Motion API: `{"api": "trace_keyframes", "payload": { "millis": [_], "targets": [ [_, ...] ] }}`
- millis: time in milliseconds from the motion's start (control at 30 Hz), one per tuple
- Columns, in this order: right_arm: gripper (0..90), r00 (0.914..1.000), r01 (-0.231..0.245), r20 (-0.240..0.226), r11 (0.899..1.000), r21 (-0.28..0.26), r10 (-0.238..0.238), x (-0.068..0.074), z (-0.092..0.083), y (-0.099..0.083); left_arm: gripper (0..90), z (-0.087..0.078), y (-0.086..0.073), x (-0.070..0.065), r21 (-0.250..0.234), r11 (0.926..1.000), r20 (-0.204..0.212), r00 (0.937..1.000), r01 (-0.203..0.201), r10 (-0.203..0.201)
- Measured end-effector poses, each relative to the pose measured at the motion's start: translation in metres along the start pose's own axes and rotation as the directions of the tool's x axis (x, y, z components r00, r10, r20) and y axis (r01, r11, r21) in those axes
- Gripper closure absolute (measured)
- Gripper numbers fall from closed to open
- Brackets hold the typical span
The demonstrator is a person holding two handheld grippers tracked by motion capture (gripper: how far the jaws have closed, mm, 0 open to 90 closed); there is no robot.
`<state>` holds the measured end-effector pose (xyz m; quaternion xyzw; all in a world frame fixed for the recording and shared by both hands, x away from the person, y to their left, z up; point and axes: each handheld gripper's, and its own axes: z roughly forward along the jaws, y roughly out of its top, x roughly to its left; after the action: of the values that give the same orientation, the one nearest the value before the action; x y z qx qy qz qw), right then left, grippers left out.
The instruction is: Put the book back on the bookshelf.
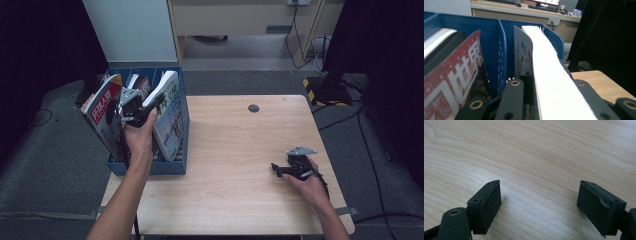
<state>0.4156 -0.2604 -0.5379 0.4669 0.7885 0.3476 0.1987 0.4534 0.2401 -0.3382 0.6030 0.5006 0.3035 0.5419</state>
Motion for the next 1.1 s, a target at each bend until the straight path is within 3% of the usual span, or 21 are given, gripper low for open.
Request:
{"api": "trace_keyframes", "payload": {
  "millis": [467,1100],
  "targets": [
    [19.5,1.0000,-0.001,-0.002,1.000,0.002,0.001,0.000,0.000,0.000,73.3,0.012,-0.007,0.006,0.000,0.9999,-0.011,0.9999,0.013,-0.013],
    [19.5,1.0000,-0.001,-0.001,1.000,0.002,0.001,0.000,0.000,0.000,73.0,0.011,-0.014,0.011,-0.009,0.9999,-0.006,0.9999,0.012,-0.012]
  ]
}}
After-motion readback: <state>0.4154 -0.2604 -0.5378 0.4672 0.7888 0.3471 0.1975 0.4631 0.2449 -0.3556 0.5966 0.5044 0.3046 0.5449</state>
